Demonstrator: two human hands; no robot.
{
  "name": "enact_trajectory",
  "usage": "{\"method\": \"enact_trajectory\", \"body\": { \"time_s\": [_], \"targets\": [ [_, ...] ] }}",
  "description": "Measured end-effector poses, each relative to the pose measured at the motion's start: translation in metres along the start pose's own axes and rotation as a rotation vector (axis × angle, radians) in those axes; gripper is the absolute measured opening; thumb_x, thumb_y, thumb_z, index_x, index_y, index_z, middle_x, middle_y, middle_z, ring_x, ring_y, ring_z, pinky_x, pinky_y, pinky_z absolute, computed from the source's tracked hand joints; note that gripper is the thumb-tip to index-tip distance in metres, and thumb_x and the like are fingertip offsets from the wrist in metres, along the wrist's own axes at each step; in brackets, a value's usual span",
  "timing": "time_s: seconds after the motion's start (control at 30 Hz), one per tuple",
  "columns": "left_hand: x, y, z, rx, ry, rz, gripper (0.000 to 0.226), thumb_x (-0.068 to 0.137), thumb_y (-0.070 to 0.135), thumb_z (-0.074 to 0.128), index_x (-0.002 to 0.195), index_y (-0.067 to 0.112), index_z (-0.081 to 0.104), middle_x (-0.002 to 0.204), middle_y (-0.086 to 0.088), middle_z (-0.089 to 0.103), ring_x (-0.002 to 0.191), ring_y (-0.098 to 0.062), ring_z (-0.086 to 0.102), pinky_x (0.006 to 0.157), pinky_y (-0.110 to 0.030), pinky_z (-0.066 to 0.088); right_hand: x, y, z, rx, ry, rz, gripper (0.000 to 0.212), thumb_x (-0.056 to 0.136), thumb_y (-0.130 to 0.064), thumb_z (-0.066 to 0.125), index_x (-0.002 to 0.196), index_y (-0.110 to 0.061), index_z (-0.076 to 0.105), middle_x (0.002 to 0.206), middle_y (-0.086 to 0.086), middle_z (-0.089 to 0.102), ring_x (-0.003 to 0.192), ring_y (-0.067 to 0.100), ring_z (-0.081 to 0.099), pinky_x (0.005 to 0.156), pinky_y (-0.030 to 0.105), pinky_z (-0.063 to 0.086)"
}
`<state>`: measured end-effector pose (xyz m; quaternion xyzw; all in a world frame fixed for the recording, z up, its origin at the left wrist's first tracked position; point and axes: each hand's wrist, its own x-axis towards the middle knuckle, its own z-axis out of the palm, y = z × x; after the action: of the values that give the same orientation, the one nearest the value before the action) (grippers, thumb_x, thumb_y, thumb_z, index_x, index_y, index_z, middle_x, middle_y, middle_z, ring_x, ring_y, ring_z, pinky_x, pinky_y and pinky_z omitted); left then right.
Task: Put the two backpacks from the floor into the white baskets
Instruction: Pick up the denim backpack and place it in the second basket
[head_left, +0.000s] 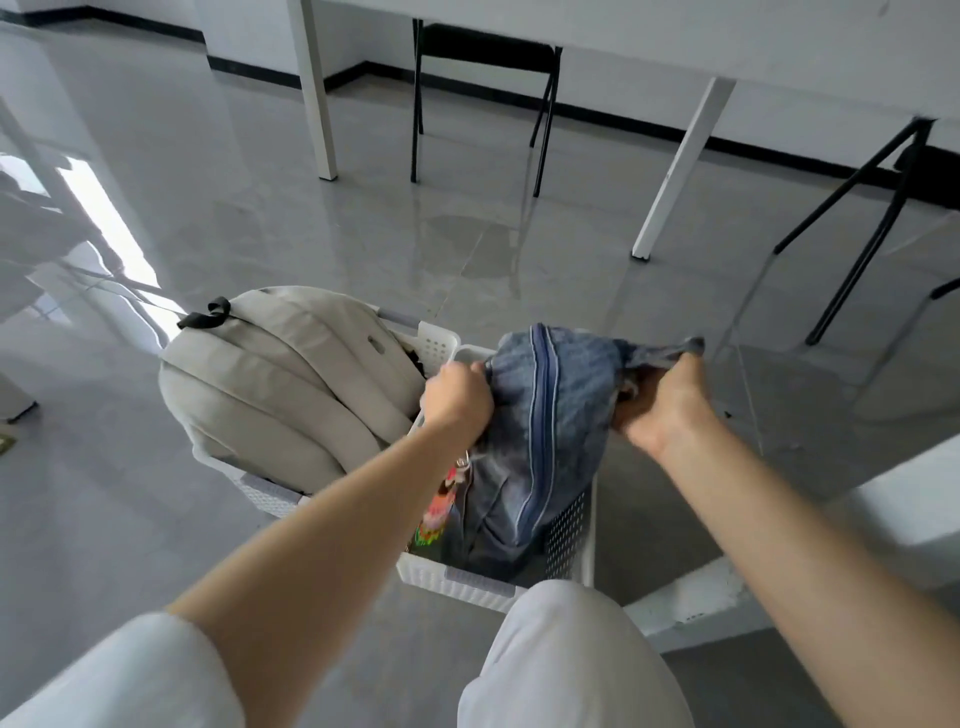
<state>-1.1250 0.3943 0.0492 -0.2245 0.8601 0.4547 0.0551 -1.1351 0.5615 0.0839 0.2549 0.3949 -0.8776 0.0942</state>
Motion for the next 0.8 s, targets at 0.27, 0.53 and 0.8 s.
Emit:
{"method": "enact_trajectory", "body": {
  "time_s": [0.27,0.53,0.8],
  "targets": [
    [0.027,0.032,-0.034,0.122,0.083,0.197,0.06,0.097,0.054,0.037,0.096,-0.001,0.063,0.104,-0.023,0.064,0.093,-0.038,0.059,0.076,-0.036,0.04,-0.011,-0.037,0.029,-0.068,0.139,-0.185,0.067,0.091,-0.069,0.016,0.082,-0.015,0.054,0.064,0.007,0.055,0.02,0.014,0.038,0.034,0.013,0.039],
    [0.01,0.014,-0.034,0.017,-0.268,0.267,0.054,0.094,0.056,0.042,0.105,0.008,0.062,0.101,-0.011,0.064,0.09,-0.026,0.057,0.08,-0.035,0.046,-0.012,-0.004,0.045,-0.425,0.02,-0.034,0.064,0.093,-0.065,0.021,0.078,-0.011,0.051,0.058,0.008,0.047,0.029,0.015,0.035,0.056,0.026,0.046],
    [0.004,0.017,-0.034,-0.021,-0.287,0.264,0.023,0.081,0.01,0.071,0.1,-0.004,0.071,0.076,-0.013,0.064,0.069,-0.025,0.06,0.064,-0.031,0.051,-0.034,-0.016,0.064,-1.283,-0.326,-0.293,0.015,0.091,-0.018,0.055,0.1,-0.014,0.066,0.096,0.004,0.063,0.053,0.017,0.062,0.077,0.04,0.061]
  ]
}}
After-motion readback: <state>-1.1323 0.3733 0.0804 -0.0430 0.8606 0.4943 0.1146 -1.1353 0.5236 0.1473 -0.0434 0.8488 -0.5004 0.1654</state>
